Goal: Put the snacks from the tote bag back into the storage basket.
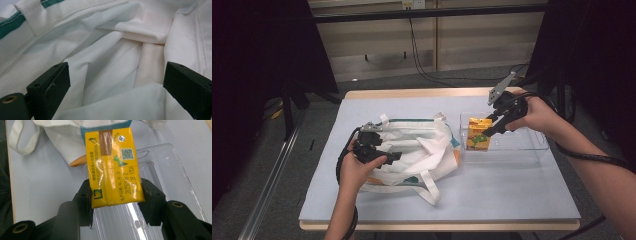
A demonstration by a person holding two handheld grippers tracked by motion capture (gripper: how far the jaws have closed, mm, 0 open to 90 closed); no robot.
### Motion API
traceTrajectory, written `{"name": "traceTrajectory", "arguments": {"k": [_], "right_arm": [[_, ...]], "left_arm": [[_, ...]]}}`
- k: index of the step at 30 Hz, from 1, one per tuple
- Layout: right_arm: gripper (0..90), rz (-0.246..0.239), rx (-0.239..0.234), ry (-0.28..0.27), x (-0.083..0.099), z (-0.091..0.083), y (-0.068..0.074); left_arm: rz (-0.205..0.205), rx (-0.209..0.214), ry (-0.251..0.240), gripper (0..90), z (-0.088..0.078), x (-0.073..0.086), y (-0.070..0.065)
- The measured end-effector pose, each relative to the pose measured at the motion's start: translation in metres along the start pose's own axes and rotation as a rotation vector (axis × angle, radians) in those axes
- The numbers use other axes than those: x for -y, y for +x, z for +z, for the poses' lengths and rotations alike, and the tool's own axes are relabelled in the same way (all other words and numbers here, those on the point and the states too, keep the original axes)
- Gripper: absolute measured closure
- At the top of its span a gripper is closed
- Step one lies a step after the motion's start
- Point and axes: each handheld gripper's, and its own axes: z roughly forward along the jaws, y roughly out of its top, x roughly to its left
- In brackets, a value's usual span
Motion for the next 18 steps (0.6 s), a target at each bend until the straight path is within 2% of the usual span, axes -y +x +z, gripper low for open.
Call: {"name": "traceTrajectory", "arguments": {"k": [3,6,14,18], "right_arm": [[50.4,0.004,-0.003,-0.002,0.001,0.003,0.000],[50.4,-0.015,-0.003,-0.003,0.002,0.007,0.000],[50.3,-0.027,-0.017,0.012,0.002,0.015,0.002],[50.2,-0.035,-0.020,0.013,0.003,0.019,0.003]], "left_arm": [[0.001,0.001,0.002,7.2,0.000,0.000,0.000],[0.002,0.008,0.001,7.2,-0.001,0.000,0.000],[0.004,0.001,0.008,7.2,0.000,0.000,0.000],[0.007,0.012,0.007,7.2,0.000,0.000,0.000]]}}
